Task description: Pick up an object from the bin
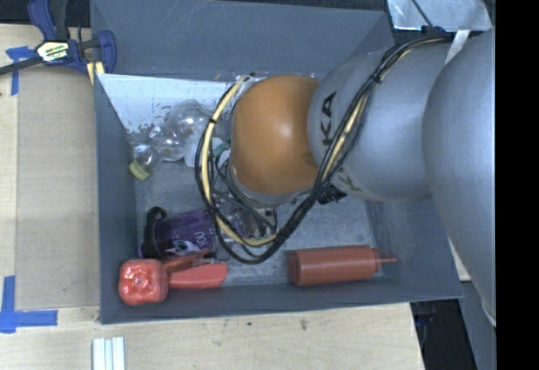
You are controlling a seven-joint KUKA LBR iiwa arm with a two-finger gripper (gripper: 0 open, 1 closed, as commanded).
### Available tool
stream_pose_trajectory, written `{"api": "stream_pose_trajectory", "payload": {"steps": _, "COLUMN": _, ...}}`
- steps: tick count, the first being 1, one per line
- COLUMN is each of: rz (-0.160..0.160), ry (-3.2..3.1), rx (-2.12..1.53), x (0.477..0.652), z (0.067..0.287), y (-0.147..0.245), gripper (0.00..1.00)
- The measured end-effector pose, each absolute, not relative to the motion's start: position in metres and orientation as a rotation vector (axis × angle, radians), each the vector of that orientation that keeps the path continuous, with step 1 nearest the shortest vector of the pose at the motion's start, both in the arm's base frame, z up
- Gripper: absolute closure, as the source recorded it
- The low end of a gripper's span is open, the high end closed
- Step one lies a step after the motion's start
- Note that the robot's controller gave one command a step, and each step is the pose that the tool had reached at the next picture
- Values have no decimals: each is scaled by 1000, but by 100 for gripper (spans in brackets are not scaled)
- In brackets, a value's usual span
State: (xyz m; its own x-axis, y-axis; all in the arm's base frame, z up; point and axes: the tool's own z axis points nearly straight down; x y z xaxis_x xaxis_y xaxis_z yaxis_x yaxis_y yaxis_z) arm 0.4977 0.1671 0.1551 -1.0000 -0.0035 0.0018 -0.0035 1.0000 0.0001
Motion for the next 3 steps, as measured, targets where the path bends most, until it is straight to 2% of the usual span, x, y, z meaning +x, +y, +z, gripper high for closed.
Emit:
{"api": "stream_pose_trajectory", "payload": {"steps": 1, "rz": -4, "ry": -3150, "rx": 186, "x": 501, "z": 111, "y": 159, "gripper": 100}}
{"api": "stream_pose_trajectory", "payload": {"steps": 2, "rz": 3, "ry": -3127, "rx": 241, "x": 501, "z": 132, "y": 156, "gripper": 100}}
{"api": "stream_pose_trajectory", "payload": {"steps": 3, "rz": -6, "ry": -3154, "rx": 142, "x": 523, "z": 142, "y": 168, "gripper": 100}}
